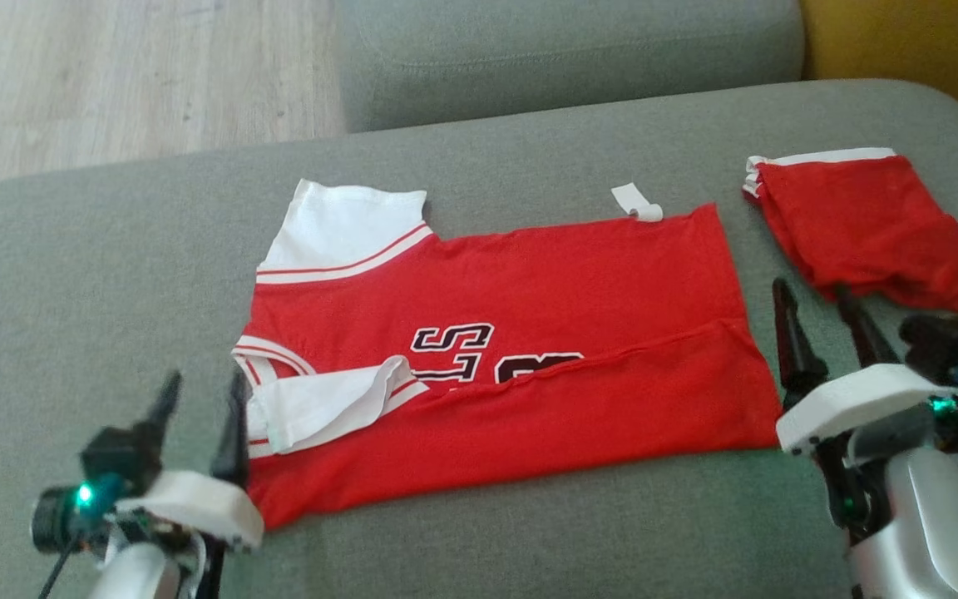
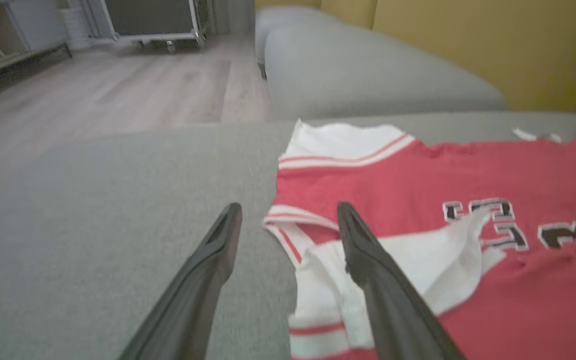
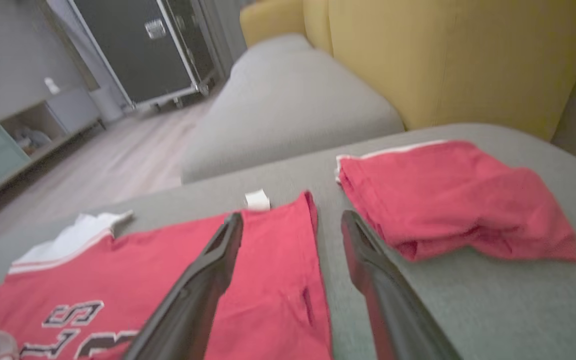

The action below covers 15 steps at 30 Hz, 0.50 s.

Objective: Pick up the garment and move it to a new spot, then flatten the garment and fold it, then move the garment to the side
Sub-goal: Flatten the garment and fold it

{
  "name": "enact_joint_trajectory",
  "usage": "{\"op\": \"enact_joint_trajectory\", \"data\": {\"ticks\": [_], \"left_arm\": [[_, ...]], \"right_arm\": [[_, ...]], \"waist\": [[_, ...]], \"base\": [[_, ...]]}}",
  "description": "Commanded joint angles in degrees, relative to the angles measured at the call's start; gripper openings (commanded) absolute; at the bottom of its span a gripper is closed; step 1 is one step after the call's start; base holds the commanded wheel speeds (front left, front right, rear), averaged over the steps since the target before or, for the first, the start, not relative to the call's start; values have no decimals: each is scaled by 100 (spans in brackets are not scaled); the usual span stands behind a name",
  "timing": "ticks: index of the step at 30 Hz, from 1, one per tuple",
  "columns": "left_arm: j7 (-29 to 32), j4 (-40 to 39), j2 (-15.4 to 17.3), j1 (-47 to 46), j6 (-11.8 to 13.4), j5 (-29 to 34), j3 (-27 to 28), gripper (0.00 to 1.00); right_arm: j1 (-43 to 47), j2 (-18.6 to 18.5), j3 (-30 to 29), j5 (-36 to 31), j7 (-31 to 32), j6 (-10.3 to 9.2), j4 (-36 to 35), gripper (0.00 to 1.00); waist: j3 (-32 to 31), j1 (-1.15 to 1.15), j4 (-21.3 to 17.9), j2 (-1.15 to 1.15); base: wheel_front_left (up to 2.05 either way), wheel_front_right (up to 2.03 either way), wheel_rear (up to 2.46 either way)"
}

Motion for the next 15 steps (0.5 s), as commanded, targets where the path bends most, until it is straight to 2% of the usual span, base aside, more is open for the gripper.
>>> {"op": "enact_joint_trajectory", "data": {"ticks": [1,3,10,13,15], "left_arm": [[-677,-334,-69,-484,44,-130,440,100],[-999,-445,-189,-548,-27,-232,577,100],[-1195,-952,-366,-771,-364,-73,846,100],[-1194,-851,-229,-1081,-634,91,745,100],[-952,-648,-69,-1526,-797,102,669,100]], "right_arm": [[-329,74,218,79,-785,-30,-306,100],[-334,102,318,41,-1291,-30,-316,100],[-451,151,484,-144,-1841,-30,-266,100],[-627,160,451,-252,-1886,-30,-268,100],[-779,163,363,-356,-1897,-30,-275,100]], "waist": [[93,0,33,0],[156,0,41,0],[484,0,6,0],[732,0,-64,0],[935,0,-128,0]], "base": [[0,0,0],[0,0,0],[0,0,0],[0,0,0],[0,0,0]]}}
